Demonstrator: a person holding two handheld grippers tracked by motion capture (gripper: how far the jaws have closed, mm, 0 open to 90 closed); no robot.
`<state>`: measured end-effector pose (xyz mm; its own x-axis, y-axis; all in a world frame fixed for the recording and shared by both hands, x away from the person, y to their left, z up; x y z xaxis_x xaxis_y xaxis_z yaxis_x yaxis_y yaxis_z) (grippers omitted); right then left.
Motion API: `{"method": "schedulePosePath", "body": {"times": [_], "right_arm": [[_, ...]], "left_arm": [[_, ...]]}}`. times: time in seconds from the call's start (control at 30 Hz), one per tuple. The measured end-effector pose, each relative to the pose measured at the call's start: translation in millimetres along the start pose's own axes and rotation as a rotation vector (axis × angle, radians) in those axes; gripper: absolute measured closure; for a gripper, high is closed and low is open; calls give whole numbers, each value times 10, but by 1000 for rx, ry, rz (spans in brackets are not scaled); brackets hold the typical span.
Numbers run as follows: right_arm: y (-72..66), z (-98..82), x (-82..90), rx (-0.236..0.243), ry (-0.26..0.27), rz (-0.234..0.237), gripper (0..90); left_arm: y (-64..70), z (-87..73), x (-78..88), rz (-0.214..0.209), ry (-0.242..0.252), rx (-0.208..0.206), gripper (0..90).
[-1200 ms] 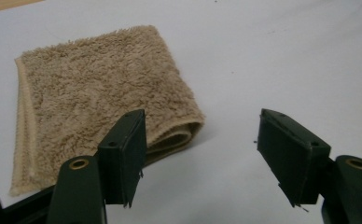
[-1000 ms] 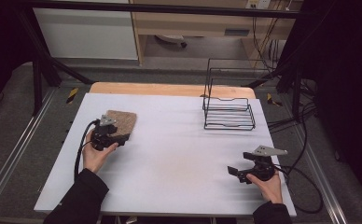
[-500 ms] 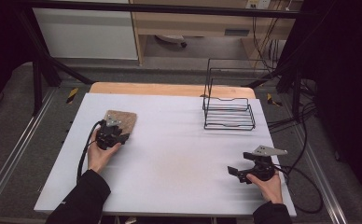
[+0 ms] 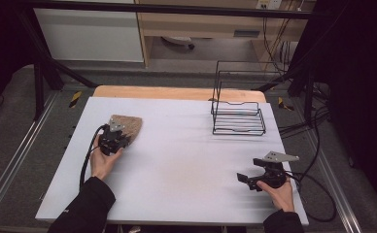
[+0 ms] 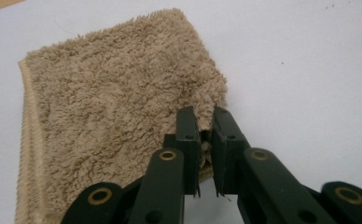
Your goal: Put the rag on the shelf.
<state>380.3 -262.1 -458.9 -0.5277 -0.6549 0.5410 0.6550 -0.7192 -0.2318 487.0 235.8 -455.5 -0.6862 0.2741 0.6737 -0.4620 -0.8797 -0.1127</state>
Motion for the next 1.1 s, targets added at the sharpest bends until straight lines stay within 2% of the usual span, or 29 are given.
{"method": "schedulePosePath", "body": {"times": [0.23, 0.33, 0.37, 0.4, 0.47, 0.5, 0.63, 0.67, 0.7, 0.83, 1.1], "right_arm": [[-1, 0, -2, 0, -1, 2, 7], [-1, 1, -1, -1, 0, 3, 7], [-3, -1, -2, -2, -2, 3, 7], [-3, 0, -5, -1, 0, 3, 7], [-3, 0, -3, -1, 0, 4, 7], [-5, 0, -1, -3, -1, 4, 7], [-1, 1, 2, -2, 2, 1, 7], [-4, 1, 1, -3, 3, 0, 7], [-4, 1, 1, -3, 3, 0, 7], [-4, -1, 0, -2, -2, 3, 8], [-9, -4, -9, -5, -6, 1, 8]], "left_arm": [[17, 9, 192, -25, 12, 7, 832], [62, 2, 258, -48, 16, 13, 833], [101, -5, 292, -77, 21, 23, 834], [101, -5, 292, -77, 21, 23, 834], [180, -16, 333, -113, 22, 35, 835], [180, -16, 333, -113, 22, 35, 834], [314, -1, 367, -142, 20, 27, 835], [392, 13, 385, -161, 24, 25, 836], [392, 13, 385, -161, 24, 25, 836], [557, 29, 434, -189, 28, 7, 836], [868, 38, 494, -258, 31, 4, 837]]}}
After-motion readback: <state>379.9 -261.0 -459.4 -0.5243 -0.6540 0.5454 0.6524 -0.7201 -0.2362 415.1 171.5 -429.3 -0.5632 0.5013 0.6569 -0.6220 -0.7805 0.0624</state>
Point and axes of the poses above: each handheld gripper's, and its own axes: x roughly backward along the jaws, z roughly out of its top, y roughly to its right, the point moved 3 cm from there along -x, roughly forward along the jaws, and after that the axes turned 2 degrees about z, right-handed, at the moved point
